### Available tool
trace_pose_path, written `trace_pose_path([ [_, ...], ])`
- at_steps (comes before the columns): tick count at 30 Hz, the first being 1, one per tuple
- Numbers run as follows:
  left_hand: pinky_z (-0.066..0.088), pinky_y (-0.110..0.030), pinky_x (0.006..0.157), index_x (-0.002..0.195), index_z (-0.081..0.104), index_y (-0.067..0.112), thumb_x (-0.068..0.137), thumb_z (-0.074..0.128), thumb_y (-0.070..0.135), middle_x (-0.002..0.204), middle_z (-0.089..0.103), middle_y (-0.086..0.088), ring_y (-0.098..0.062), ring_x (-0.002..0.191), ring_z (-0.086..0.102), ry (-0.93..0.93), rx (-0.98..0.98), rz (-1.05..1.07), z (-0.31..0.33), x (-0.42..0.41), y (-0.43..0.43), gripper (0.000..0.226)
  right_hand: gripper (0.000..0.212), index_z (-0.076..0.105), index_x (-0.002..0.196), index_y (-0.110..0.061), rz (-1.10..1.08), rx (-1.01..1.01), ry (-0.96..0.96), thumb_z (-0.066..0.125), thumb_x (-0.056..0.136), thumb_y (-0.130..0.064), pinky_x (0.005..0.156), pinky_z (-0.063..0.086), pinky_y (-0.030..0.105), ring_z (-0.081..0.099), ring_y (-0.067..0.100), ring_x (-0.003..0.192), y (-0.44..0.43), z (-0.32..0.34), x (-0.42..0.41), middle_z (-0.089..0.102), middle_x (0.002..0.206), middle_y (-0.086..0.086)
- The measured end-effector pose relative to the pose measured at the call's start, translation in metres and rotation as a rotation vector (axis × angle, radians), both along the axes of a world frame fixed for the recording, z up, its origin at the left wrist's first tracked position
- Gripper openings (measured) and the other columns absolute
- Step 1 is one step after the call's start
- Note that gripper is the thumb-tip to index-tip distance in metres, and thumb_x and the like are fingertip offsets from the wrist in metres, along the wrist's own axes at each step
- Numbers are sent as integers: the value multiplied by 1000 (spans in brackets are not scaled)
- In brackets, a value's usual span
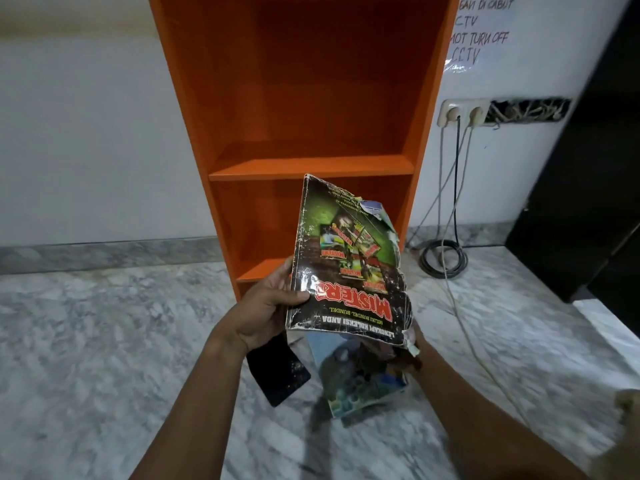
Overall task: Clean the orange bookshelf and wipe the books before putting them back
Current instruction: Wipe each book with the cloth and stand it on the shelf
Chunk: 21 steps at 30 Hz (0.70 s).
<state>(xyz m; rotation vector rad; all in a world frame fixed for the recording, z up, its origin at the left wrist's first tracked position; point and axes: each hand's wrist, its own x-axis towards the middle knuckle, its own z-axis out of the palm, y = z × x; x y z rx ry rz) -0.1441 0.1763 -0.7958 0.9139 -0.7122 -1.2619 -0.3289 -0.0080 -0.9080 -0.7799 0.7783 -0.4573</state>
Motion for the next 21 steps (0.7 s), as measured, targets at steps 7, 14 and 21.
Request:
trace_pose_path([
  [7, 63, -35, 68, 137, 54, 19, 81, 55, -9, 113, 73, -19, -28, 86, 75, 71, 60, 112, -13, 1, 6, 63, 85, 59, 139, -3, 186, 42, -126, 74, 81, -63, 112, 42, 57, 60, 42, 122, -1, 24, -5, 60, 137, 26],
  [14, 63, -41, 78, 139, 55, 17, 81, 62, -11, 127, 66, -24, -34, 99, 72, 197, 20, 142, -20, -9, 4, 65, 76, 55, 143, -6, 200, -2, -145, 74, 87, -54, 119, 31, 60, 50, 43, 135, 17, 36, 7, 56, 142, 25],
  [21, 63, -39, 74, 137, 56, 14, 78, 60, -10, 125, 67, -24, -34, 99, 73, 253, -37, 111, -16, -9, 4, 64, 49, 71, 118, 2, 190, 75, -191, 59, 96, -40, 102, 51, 53, 70, 36, 106, 38, 36, 7, 71, 117, 25],
])
